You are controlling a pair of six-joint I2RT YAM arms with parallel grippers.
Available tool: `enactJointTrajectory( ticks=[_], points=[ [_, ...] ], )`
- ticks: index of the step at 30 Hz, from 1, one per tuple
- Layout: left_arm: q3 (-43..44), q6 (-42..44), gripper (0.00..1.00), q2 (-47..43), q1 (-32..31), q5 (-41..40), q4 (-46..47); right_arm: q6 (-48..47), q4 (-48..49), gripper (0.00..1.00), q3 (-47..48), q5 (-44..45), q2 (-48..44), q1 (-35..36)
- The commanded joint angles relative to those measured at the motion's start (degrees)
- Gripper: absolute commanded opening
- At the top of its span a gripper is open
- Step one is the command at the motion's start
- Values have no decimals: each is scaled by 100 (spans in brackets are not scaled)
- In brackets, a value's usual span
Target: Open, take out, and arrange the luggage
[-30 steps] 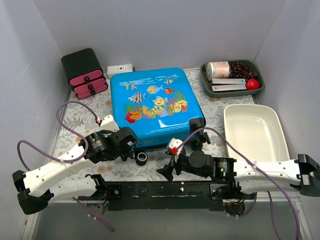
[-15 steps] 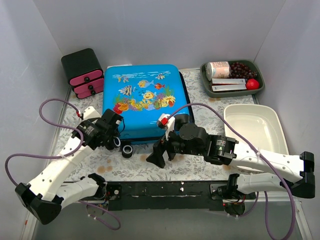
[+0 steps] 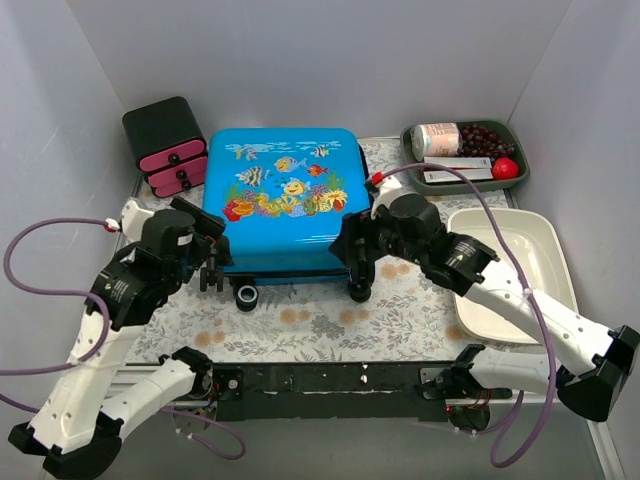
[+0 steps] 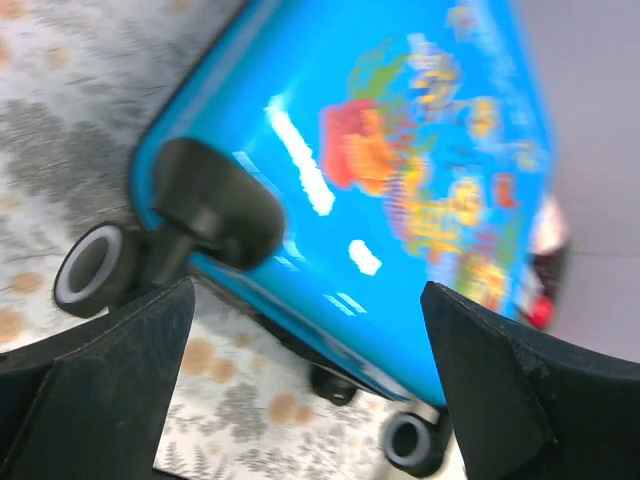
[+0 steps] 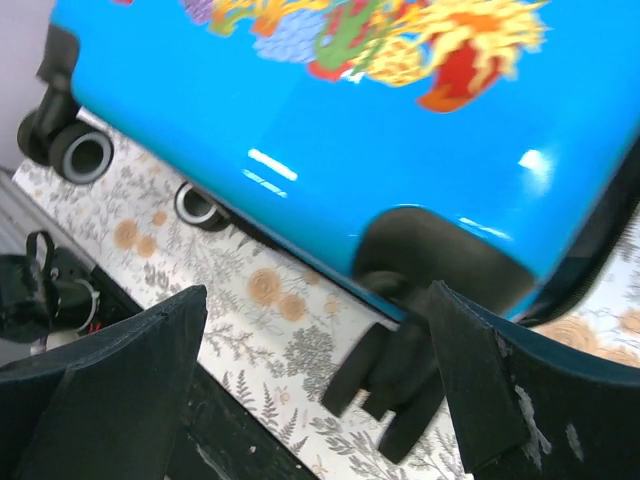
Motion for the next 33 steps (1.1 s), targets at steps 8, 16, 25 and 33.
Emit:
enactJointTrajectory(
  ticks=[8, 16, 25, 33],
  points=[
    [436, 1306, 98, 823, 15, 3057, 2261, 0, -478, 96, -66, 755, -234, -2018],
    [269, 1403, 98, 1561, -930, 4407, 3527, -237, 487, 95, -699, -237, 363, -3039],
    [866, 1482, 98, 2845, -2665, 2474, 2888, -509, 1375, 88, -822, -1372, 1471, -3083],
    [1218, 1298, 98, 3636, -3105, 1690, 2473, -589, 1682, 79, -1094, -1390, 2105, -3083]
  ],
)
